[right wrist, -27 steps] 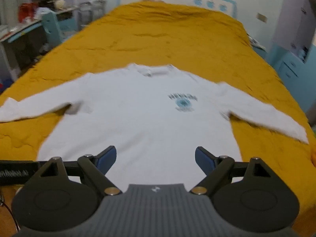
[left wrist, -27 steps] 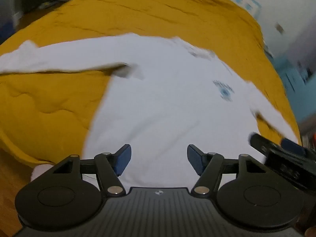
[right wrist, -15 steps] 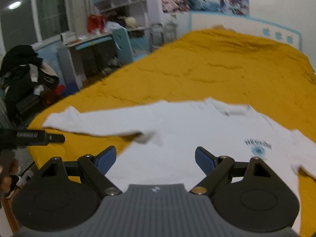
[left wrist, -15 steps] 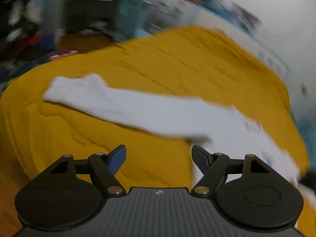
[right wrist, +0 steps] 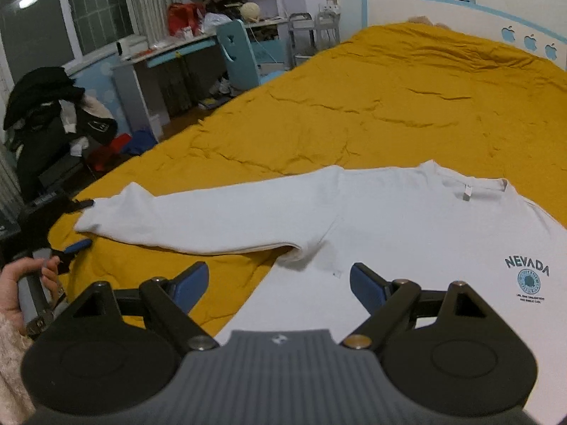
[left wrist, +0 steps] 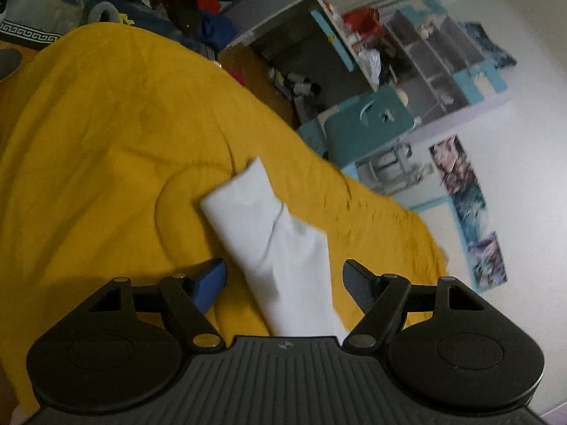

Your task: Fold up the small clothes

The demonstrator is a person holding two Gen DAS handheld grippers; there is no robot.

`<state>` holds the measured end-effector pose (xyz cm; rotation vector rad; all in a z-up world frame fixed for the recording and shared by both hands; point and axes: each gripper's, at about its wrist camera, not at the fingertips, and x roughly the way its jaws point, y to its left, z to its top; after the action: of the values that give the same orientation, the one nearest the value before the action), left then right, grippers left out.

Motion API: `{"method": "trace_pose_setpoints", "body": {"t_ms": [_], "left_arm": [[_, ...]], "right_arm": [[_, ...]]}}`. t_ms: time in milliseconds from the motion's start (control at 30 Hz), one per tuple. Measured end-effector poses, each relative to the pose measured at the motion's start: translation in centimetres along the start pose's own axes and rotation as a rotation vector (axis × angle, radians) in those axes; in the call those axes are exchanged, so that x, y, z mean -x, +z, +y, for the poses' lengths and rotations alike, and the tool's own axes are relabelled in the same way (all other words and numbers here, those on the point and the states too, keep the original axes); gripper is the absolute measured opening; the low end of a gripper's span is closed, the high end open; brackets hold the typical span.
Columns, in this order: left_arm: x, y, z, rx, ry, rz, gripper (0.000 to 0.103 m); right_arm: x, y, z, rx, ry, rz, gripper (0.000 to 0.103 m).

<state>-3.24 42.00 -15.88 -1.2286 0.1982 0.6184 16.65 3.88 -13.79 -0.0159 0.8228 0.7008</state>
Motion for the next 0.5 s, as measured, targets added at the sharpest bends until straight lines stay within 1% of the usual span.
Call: {"method": "trace_pose_setpoints", "body": {"t_ms": [67, 133, 167, 200, 233, 267, 367, 433, 500], "left_arm": [[-1.2, 0.7, 0.9, 0.035, 0.001, -0.002, 0.081], [-1.6, 0.8, 2.0, 0.073, -0.017, -0.005, 0.074], [-1.2, 0.5, 2.2, 0.072, -0.023, -0.01, 0.063], [-1.2, 0.4, 2.3, 0.062, -0.02, -0.013, 0.043], [-1.2, 0.3, 2.3, 0.054, -0.02, -0.013, 0.03], [-1.3, 0.2, 2.6, 0.053, -0.027, -0.007, 0.006], [-1.5, -0.1, 2.6, 0.064, -0.049, -0.007, 0.007], [-1.0, -0.2, 1.9, 0.04, -0.059, -0.016, 0.007], [-0.4, -0.3, 0.5, 0.016, -0.095, -0.028, 0.007]], "right_arm": [[-0.8, -0.2, 0.4, 0.022, 0.009, 0.029, 0.083], [-1.8, -0.6, 0.6, 0.041, -0.001, 0.072, 0.083], [-2.2, -0.7, 0.7, 0.048, -0.01, 0.088, 0.083], [-2.5, -0.8, 0.7, 0.046, -0.011, 0.102, 0.083], [-2.6, -0.8, 0.6, 0.047, -0.013, 0.102, 0.083], [-2.7, -0.9, 0.6, 0.042, -0.013, 0.106, 0.083], [-2.6, -0.9, 0.5, 0.036, -0.012, 0.114, 0.083], [-2.0, -1.0, 0.2, 0.04, -0.023, 0.109, 0.083], [-0.8, -1.3, -0.6, 0.037, -0.037, 0.09, 0.083]]}}
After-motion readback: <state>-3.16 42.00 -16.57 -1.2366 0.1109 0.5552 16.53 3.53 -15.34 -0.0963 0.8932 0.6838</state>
